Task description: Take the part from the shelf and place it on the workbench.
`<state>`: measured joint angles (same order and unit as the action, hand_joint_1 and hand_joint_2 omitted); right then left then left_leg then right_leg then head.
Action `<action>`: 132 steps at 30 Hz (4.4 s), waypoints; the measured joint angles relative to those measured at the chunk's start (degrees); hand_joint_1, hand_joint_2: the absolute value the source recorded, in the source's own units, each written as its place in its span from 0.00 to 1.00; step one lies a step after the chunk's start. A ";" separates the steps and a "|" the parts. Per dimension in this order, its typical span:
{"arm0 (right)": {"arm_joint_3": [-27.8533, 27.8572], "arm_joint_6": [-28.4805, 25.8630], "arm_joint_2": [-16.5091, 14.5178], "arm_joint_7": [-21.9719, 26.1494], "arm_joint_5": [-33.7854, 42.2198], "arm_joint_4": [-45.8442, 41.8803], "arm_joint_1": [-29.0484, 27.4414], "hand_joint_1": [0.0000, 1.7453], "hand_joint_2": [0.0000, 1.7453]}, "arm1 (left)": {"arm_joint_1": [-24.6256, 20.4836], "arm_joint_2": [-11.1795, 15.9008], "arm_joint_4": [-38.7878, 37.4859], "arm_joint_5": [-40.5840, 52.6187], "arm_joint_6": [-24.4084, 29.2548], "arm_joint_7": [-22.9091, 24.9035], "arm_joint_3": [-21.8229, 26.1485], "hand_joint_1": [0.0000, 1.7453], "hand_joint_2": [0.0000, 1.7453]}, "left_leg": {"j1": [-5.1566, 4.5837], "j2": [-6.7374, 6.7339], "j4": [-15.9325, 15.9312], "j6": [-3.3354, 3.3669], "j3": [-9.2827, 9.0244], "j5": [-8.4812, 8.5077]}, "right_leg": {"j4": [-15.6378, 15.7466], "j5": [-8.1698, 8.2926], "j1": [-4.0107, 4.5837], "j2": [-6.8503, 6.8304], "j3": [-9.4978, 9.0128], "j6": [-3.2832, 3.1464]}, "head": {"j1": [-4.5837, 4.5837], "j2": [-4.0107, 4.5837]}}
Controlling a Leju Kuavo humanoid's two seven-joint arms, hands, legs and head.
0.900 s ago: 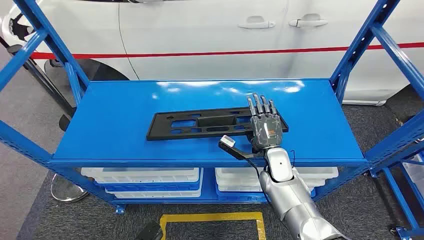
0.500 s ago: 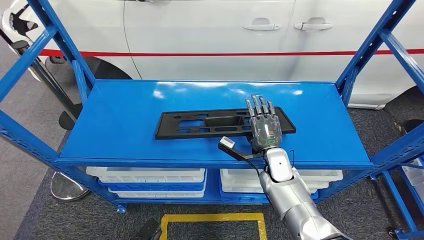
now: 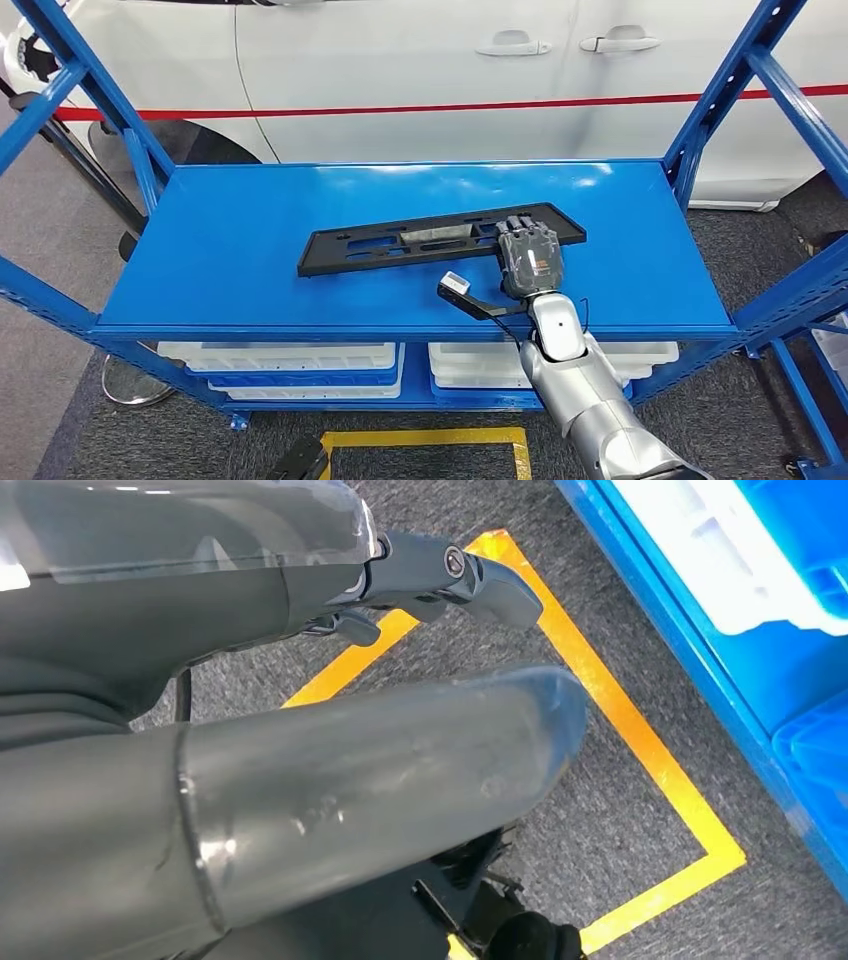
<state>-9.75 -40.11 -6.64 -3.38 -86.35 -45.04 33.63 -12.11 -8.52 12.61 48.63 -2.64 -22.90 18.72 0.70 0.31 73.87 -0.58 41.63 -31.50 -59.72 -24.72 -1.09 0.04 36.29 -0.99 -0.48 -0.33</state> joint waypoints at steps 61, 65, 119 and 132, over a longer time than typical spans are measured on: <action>-1.13 0.08 0.08 27.73 18.00 -55.92 -12.61 1.00 1.00 | 2.91 -1.73 0.00 2.37 11.07 -2.81 1.40 0.00 1.00 | -0.31 0.01 0.68 0.17 -0.08 -0.76 | -0.08 -0.73 0.18 -0.05 -0.66 0.14 | 0.02 0.00; -1.40 0.08 -1.37 28.33 17.82 -56.56 -14.22 1.00 1.00 | 2.98 -1.73 0.00 1.71 11.10 -2.35 1.43 0.00 1.00 | -0.49 0.04 -12.21 0.86 -6.16 5.56 | -0.35 -0.98 0.35 0.04 -0.77 0.55 | 0.03 0.00; -1.38 0.11 -6.74 31.14 27.45 -57.96 -14.85 1.00 1.00 | 3.49 -2.90 0.00 0.81 8.96 1.67 3.35 0.00 1.00 | -0.44 0.03 -6.18 0.62 -2.66 0.41 | 0.60 0.05 0.46 -0.37 -1.01 -0.51 | 0.00 0.00; -1.40 0.11 -6.32 29.40 27.13 -57.26 -12.65 1.00 1.00 | 2.05 -3.13 0.00 0.97 8.86 1.79 3.91 0.00 1.00 | -0.57 -0.18 -16.37 2.94 -11.30 4.29 | -0.59 3.06 0.36 -0.27 4.17 2.19 | 0.06 0.00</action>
<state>-11.15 -40.00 -12.96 26.01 -59.22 -102.30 20.98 -10.06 -11.65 12.61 49.60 6.22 -21.10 22.62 0.13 0.12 57.50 2.36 30.33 -27.21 -60.31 -21.66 -0.73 -0.23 40.46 1.20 -0.42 -0.33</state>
